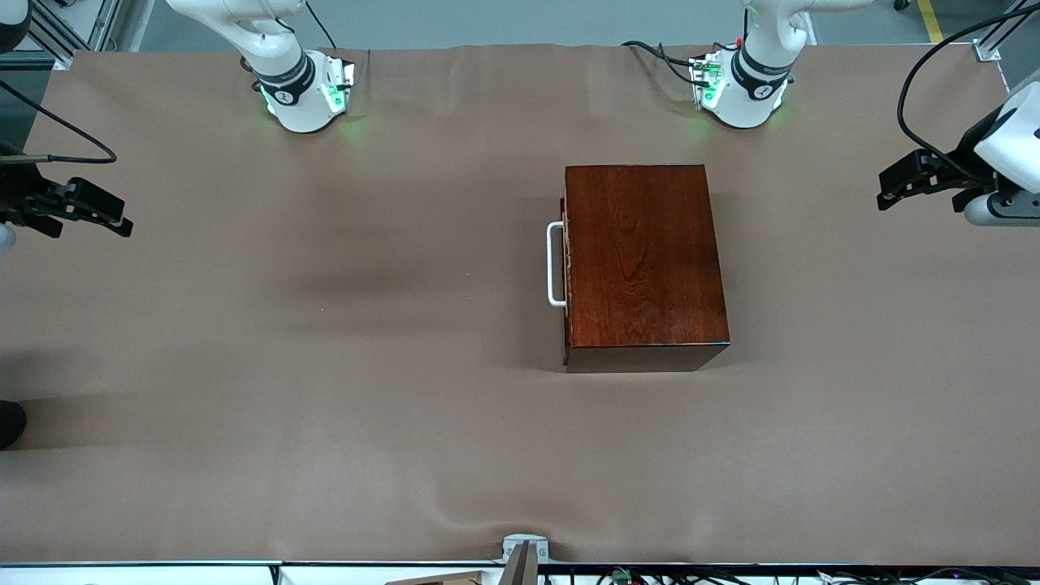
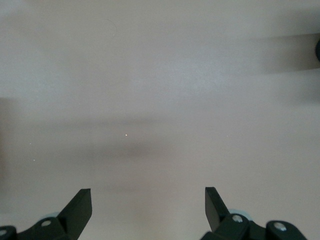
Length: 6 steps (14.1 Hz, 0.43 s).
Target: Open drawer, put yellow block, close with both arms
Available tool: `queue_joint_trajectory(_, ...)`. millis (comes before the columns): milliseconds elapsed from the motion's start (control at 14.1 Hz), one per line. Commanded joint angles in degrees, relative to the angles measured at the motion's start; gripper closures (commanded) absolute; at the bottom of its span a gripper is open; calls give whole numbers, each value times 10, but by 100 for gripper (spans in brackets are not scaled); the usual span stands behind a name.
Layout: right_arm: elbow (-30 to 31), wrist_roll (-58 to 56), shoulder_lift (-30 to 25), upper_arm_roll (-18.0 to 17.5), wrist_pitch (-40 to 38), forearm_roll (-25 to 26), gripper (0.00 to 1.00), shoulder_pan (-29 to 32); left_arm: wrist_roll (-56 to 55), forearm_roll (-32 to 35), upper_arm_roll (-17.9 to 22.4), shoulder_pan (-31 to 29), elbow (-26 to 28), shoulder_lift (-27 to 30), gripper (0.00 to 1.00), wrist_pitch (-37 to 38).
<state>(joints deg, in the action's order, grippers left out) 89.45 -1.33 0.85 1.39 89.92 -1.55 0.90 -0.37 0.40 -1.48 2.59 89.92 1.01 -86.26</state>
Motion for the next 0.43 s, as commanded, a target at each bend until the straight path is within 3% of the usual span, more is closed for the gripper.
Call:
queue_joint_trajectory(0,5,-6,-11,-8,2,-3,0,10,19,2,-8,-10,-4,9,0,13)
queue_joint_trajectory(356,5,-6,-11,-8,2,-3,0,10,19,14,-9,-6,-3,8,0,10)
